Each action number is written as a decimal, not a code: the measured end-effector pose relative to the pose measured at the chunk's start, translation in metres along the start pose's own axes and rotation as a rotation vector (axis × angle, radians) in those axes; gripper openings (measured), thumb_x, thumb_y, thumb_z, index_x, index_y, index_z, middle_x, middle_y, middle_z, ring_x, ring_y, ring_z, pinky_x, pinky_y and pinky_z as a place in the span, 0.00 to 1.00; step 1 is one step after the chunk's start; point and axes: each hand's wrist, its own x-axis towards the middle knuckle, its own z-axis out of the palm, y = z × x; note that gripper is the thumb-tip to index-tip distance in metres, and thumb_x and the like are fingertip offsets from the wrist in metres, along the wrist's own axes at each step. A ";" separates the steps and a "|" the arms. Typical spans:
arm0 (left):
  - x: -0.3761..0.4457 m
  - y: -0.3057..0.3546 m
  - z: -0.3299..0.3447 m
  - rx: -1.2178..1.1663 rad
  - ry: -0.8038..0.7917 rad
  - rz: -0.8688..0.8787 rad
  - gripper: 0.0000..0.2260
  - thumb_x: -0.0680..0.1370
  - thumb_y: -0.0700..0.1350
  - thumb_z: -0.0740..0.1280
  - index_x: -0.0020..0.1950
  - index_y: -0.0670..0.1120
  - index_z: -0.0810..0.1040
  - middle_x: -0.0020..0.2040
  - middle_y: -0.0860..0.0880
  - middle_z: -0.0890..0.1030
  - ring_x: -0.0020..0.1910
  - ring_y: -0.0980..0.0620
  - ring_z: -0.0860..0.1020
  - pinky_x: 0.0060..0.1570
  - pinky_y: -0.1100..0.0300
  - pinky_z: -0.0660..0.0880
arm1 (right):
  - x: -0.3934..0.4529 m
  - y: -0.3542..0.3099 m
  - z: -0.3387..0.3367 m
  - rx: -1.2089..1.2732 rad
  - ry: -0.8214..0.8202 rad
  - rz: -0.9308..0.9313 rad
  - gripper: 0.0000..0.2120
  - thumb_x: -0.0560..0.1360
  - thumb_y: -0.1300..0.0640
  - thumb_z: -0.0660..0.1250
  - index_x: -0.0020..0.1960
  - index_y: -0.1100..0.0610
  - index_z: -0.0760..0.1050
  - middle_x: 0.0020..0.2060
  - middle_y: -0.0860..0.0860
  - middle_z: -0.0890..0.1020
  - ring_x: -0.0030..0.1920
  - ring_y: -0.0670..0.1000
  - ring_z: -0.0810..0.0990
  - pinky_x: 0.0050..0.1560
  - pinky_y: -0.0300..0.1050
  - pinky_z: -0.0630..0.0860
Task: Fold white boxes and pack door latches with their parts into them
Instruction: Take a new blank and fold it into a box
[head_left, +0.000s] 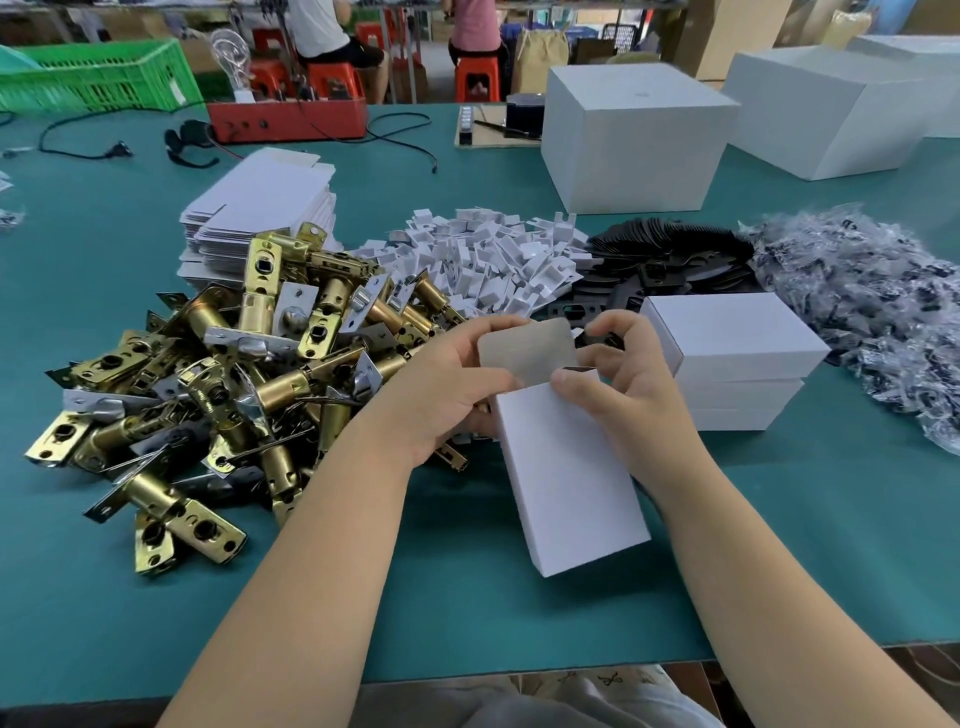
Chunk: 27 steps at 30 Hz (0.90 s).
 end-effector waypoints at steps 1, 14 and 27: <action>0.000 0.001 0.000 0.002 -0.001 -0.021 0.21 0.75 0.29 0.65 0.53 0.56 0.81 0.54 0.45 0.78 0.39 0.51 0.83 0.33 0.58 0.79 | -0.001 -0.001 0.001 -0.055 0.007 -0.018 0.12 0.65 0.48 0.70 0.44 0.40 0.70 0.38 0.43 0.75 0.37 0.45 0.72 0.37 0.38 0.71; -0.011 0.007 0.013 0.307 -0.115 0.066 0.15 0.81 0.60 0.55 0.56 0.66 0.81 0.37 0.53 0.83 0.35 0.61 0.80 0.33 0.70 0.74 | 0.002 -0.003 0.003 -0.215 0.134 -0.026 0.13 0.72 0.58 0.72 0.34 0.48 0.70 0.29 0.35 0.73 0.30 0.37 0.68 0.29 0.28 0.62; -0.005 0.006 0.013 0.120 0.090 0.020 0.09 0.78 0.43 0.68 0.47 0.55 0.87 0.40 0.50 0.85 0.37 0.55 0.82 0.31 0.62 0.77 | 0.001 -0.008 0.002 -0.026 0.106 0.022 0.04 0.73 0.50 0.70 0.41 0.43 0.82 0.39 0.44 0.81 0.41 0.44 0.78 0.40 0.37 0.74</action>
